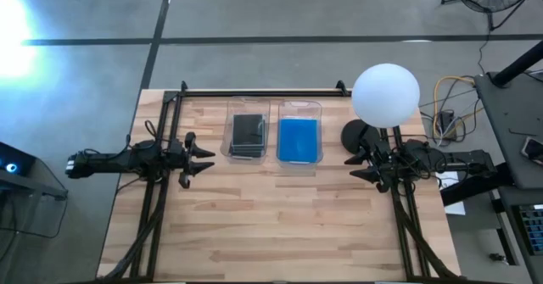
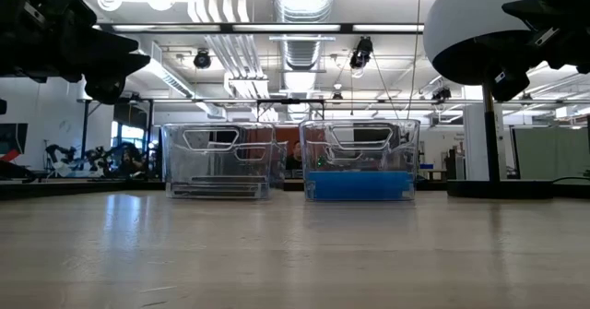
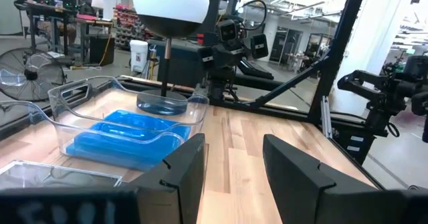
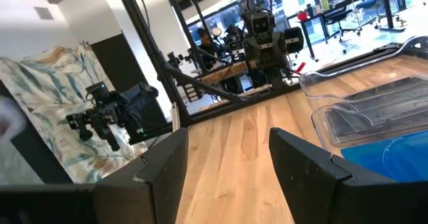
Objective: Pick & place jewel cases by type
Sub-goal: Return to Home Position
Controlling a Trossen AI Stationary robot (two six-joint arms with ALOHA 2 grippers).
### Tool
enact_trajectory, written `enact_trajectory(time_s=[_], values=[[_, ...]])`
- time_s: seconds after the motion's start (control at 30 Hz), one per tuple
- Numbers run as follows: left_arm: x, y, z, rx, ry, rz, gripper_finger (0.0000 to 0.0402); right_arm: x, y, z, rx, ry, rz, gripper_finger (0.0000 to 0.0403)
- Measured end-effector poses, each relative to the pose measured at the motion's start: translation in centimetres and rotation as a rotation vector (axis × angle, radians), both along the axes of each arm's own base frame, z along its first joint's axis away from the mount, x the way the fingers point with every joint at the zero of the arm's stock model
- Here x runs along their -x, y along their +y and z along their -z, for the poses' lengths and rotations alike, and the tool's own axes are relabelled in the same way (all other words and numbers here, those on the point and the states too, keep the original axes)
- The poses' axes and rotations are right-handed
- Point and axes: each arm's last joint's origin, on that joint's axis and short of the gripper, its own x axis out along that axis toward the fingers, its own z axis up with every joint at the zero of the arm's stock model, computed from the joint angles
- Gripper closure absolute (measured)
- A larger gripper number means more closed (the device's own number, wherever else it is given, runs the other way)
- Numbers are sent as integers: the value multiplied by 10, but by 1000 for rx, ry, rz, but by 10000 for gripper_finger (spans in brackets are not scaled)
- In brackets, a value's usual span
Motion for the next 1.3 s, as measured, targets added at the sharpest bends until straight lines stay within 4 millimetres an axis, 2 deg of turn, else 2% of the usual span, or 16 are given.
enact_trajectory(time_s=[0.4, 0.57, 0.7, 0.87, 1.3], values=[[0, 0, -1, 0, -3, 0, 266, 0, 0, 0, 2, -2, 0, 200], [0, 0, -1, 0, -3, -1, 266, 1, 1, 2, 207, -26, 9, 200], [0, 0, -1, 1, -3, -1, 266, 1, 1, 1, 263, -40, 14, 200], [0, 0, -1, 1, -3, -1, 266, 1, -1, -1, 453, -84, 103, 200], [0, 0, -1, 0, -2, -1, 266, 0, -1, 8, 405, 21, 90, 200]])
